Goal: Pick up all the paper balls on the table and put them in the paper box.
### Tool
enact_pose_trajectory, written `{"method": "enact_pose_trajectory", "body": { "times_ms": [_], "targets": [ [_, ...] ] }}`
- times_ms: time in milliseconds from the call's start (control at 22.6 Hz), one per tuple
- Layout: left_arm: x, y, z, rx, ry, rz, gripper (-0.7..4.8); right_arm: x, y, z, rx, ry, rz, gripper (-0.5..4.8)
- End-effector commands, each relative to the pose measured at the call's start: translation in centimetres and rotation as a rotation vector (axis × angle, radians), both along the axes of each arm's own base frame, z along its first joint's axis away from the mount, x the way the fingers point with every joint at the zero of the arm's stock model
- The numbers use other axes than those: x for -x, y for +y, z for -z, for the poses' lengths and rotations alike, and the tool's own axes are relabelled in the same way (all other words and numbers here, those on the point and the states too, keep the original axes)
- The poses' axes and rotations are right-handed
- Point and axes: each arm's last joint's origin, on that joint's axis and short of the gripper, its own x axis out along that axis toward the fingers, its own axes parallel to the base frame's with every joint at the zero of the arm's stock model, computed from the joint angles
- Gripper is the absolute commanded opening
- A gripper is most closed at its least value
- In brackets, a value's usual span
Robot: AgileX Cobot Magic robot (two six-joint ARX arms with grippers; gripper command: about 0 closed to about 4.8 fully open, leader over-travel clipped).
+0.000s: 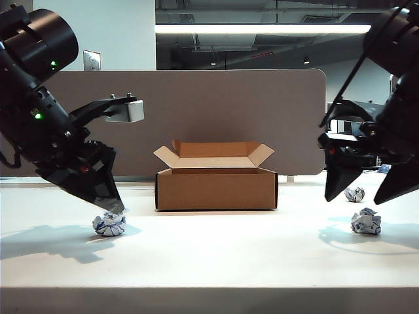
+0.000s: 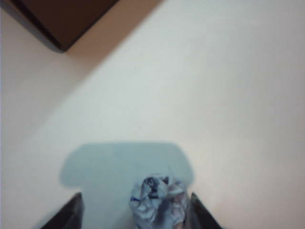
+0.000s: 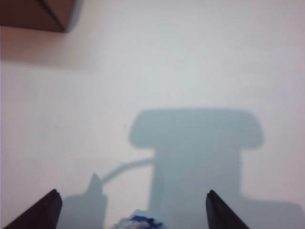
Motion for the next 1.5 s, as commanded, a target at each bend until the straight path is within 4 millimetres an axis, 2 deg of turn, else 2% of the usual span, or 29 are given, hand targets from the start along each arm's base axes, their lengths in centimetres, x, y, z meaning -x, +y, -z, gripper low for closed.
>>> {"method": "enact_pose_trajectory", "body": {
  "times_ms": [44, 221, 487, 1283, 1415, 1504],
  "targets": [
    [-0.1, -0.1, -0.1, 0.001, -0.004, 0.002, 2.80, 0.0, 0.5, -0.3, 0.006, -0.018, -0.006, 4.15],
    [-0.1, -0.2, 0.0, 0.023, 0.008, 0.023, 2.80, 0.0, 0.5, -0.3, 0.016, -0.016, 0.001, 4.15],
    [-0.4, -0.3, 1.4, 0.009, 0.060, 0.022, 2.79, -0.3, 0.6, 1.0, 0.029, 0.034, 0.000, 4.14],
    [-0.9, -0.5, 1.8, 0.034, 0.045, 0.003, 2.78, 0.2, 0.4, 1.9, 0.054, 0.129, 0.004, 3.94],
    [-0.9, -0.5, 1.8, 0.035, 0.043, 0.003, 2.74, 0.4, 0.4, 2.0, 0.061, 0.153, 0.003, 3.37],
    [-1.0, -0.5, 1.8, 0.029, 0.038, -0.004, 2.32, 0.4, 0.4, 2.0, 0.062, 0.155, 0.003, 3.08]
  ]
}}
